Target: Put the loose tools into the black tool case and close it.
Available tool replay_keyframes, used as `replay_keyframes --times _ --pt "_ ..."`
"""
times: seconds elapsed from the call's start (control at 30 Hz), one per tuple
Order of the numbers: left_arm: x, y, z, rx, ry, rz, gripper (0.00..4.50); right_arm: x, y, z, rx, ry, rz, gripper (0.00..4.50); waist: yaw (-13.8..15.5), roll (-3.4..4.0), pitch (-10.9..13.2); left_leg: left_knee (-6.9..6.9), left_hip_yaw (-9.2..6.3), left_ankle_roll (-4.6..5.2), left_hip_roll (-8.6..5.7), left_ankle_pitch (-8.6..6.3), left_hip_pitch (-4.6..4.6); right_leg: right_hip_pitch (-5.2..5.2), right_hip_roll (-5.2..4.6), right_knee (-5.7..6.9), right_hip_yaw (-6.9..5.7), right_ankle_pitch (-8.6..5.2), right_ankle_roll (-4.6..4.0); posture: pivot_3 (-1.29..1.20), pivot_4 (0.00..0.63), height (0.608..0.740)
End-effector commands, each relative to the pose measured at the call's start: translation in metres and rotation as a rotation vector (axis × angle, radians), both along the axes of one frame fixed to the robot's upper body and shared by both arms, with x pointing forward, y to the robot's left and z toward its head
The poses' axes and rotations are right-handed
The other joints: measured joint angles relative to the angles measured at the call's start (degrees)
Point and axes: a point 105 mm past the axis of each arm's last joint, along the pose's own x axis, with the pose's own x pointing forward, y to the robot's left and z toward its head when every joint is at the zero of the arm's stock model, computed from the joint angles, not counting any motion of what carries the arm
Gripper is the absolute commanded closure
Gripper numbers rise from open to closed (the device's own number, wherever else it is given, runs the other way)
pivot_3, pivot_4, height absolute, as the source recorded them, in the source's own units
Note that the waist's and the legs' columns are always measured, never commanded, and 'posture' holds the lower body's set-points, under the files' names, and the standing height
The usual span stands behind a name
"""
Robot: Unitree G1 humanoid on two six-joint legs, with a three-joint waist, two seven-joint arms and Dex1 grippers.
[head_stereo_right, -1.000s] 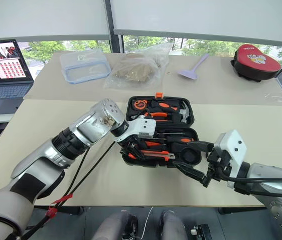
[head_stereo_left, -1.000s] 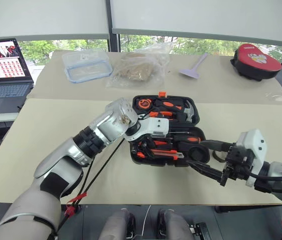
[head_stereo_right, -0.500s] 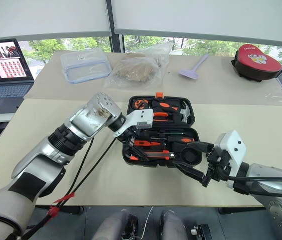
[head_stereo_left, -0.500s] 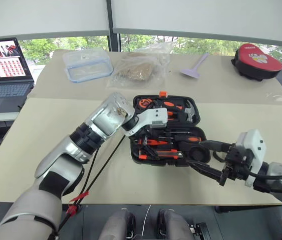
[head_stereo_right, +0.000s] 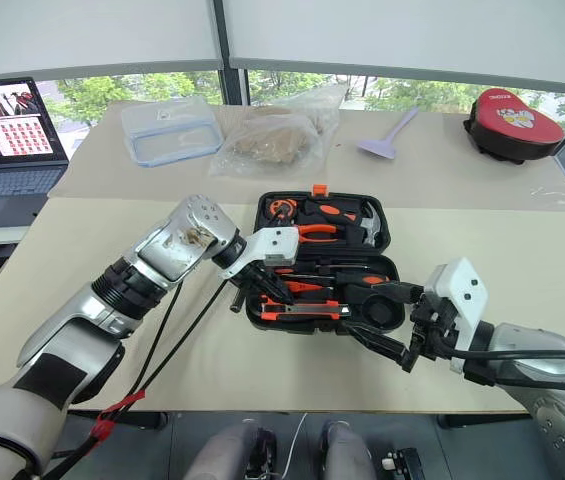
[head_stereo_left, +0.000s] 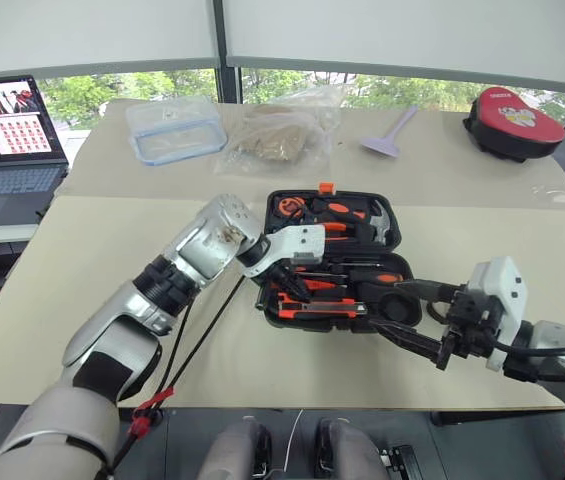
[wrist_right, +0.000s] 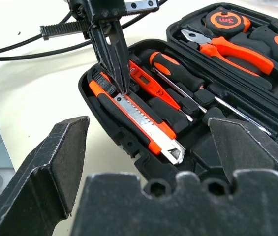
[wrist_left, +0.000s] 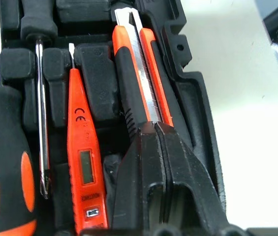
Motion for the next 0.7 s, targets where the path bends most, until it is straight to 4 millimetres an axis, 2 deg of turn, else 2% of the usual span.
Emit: replay_keyframes --times 0.03,0.27,0.4,0.47,0.6,0.7 --pt "0.004 0.004 -0.027 0.085 -0.082 -0.006 4.48 -0.001 0.003 0.006 -0.003 -0.03 0.022 0.0 0.03 0.01 -0.01 0.0 0.0 -0.01 0.01 0.0 0.07 0.07 -0.01 -0.02 0.0 0.0 0.0 0.0 0.15 0.728" --pt "0.0 0.001 -0.04 0.068 -0.054 0.013 4.48 0.0 0.002 0.007 -0.005 -0.024 0.031 0.0 0.39 0.04 -0.48 0.02 -0.04 0.08 0.0 -0.06 0.25 0.25 -0.15 -0.04 0.05 0.03 0.05 0.0 0.15 0.728" --pt "0.001 0.001 -0.038 0.029 -0.044 0.05 4.48 0.001 0.004 0.007 -0.003 -0.021 0.04 0.0 0.41 0.06 -0.8 0.01 -0.04 0.1 0.01 -0.08 0.26 0.25 -0.15 -0.05 0.05 0.03 0.05 0.0 0.15 0.728" --pt "0.003 0.003 -0.024 -0.025 -0.043 0.065 4.48 0.002 0.004 0.008 -0.003 -0.02 0.043 0.0 0.38 0.06 -0.8 0.02 -0.04 0.11 0.0 -0.08 0.26 0.25 -0.16 -0.05 0.05 0.03 0.05 0.0 0.15 0.728" --pt "0.0 0.016 0.025 -0.157 -0.028 0.05 4.48 0.002 0.004 0.007 -0.001 -0.014 0.049 0.0 -0.11 0.06 -0.79 0.02 -0.04 0.1 0.01 -0.07 0.1 0.04 -0.14 0.01 0.07 0.04 0.04 0.0 0.15 0.728" --pt "-0.005 0.031 0.037 -0.157 -0.048 0.01 4.48 0.001 0.004 0.006 0.0 -0.01 0.052 0.0 -0.42 0.08 -0.77 0.01 -0.03 0.04 0.02 -0.08 0.02 -0.13 -0.09 0.1 0.07 0.04 0.02 0.0 0.15 0.728"
